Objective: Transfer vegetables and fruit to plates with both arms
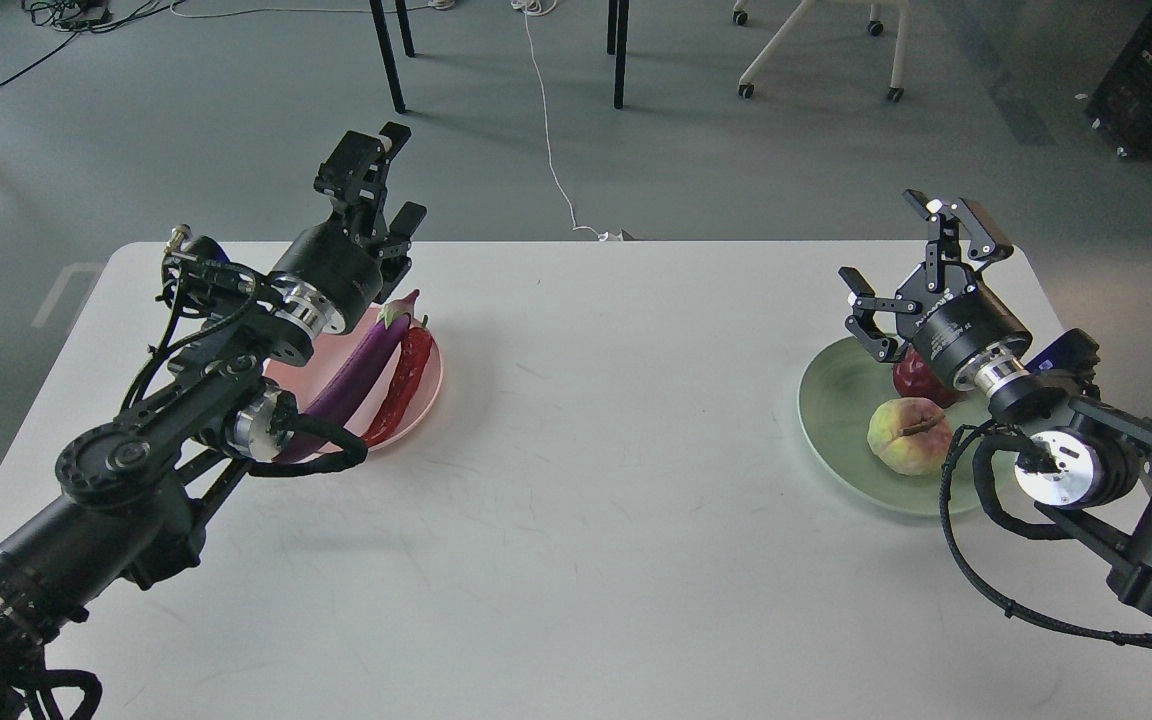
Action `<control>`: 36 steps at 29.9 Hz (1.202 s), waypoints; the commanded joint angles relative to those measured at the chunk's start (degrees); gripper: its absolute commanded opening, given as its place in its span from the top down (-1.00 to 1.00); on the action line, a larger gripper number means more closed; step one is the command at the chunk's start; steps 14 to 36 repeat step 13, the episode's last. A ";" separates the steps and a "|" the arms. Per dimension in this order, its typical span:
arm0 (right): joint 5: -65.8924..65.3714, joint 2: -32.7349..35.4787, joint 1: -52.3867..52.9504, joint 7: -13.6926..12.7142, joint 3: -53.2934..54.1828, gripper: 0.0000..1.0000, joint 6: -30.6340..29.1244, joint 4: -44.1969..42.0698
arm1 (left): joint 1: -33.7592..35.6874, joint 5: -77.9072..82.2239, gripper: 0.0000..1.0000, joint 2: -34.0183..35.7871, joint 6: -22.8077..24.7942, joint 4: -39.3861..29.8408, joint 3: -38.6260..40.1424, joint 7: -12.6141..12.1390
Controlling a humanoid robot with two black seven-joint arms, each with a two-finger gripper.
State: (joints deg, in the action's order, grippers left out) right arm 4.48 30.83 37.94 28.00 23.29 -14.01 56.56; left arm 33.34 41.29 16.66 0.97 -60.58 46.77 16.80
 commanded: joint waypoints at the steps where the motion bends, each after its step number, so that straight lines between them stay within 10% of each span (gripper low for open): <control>1: -0.26 -2.08 -0.15 0.00 -1.23 -0.96 2.66 -1.27 | -6.60 1.69 -0.97 -3.03 8.68 1.95 7.88 -0.19; 36: -2.20 -4.46 -0.94 0.00 -1.23 -0.96 7.33 -1.36 | -9.25 1.95 -0.97 -5.59 11.77 4.41 12.21 -0.28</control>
